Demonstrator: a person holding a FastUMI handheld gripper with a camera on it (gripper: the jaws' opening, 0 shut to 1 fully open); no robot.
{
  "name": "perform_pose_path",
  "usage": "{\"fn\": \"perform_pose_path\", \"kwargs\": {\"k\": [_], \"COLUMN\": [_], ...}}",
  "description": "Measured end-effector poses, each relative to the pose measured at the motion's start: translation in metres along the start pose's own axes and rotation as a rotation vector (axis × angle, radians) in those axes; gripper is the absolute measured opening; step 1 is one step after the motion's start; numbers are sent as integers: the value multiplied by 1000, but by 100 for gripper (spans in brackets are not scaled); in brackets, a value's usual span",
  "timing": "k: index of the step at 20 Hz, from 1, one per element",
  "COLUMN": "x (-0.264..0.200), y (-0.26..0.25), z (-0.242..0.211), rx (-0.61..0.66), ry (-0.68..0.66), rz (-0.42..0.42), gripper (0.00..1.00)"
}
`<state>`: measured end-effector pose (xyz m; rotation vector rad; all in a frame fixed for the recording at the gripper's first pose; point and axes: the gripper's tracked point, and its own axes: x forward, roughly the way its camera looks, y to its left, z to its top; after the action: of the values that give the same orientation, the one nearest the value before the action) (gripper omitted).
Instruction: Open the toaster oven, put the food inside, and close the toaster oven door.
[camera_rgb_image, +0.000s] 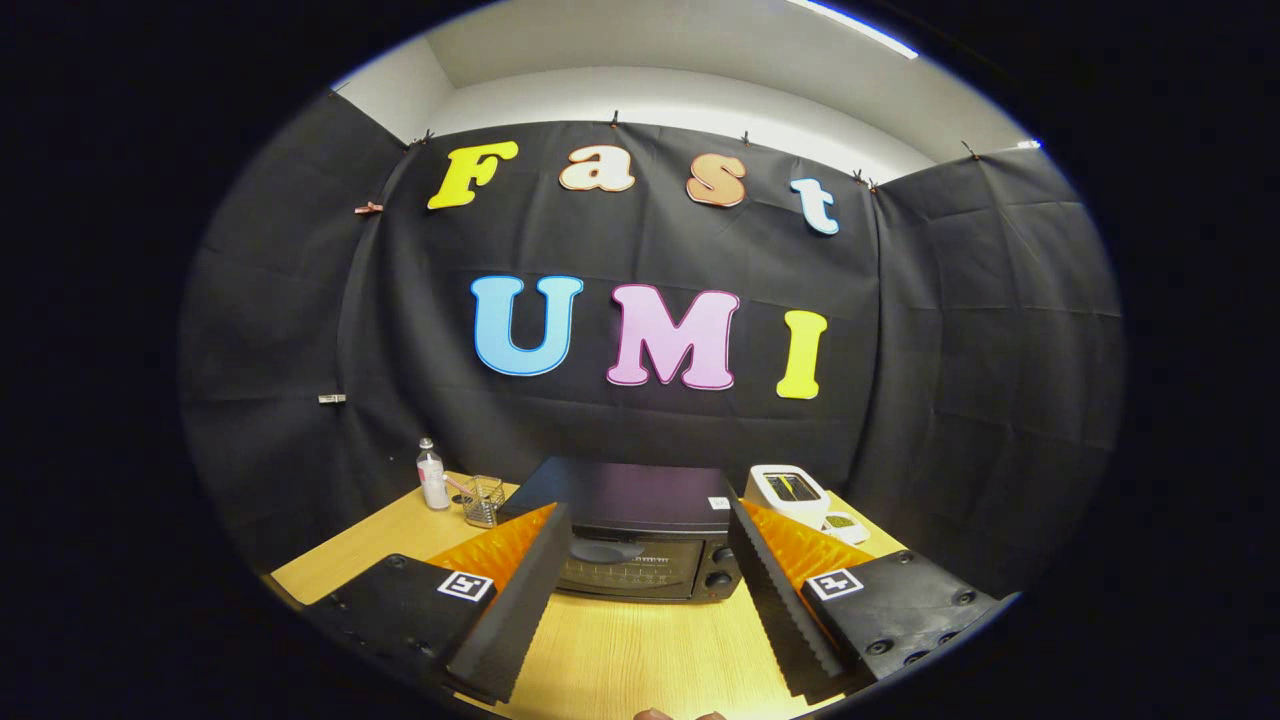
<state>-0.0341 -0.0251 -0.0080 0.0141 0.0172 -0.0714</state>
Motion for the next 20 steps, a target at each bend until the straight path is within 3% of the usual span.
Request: {"fn": "perform_pose_path", "kwargs": {"k": [11,20], "x": [14,72], "y": [9,32], "z": [-13,-43], "rx": [-12,27], "ry": [56,135], "rz": [8,-1], "gripper": [97,97]}}
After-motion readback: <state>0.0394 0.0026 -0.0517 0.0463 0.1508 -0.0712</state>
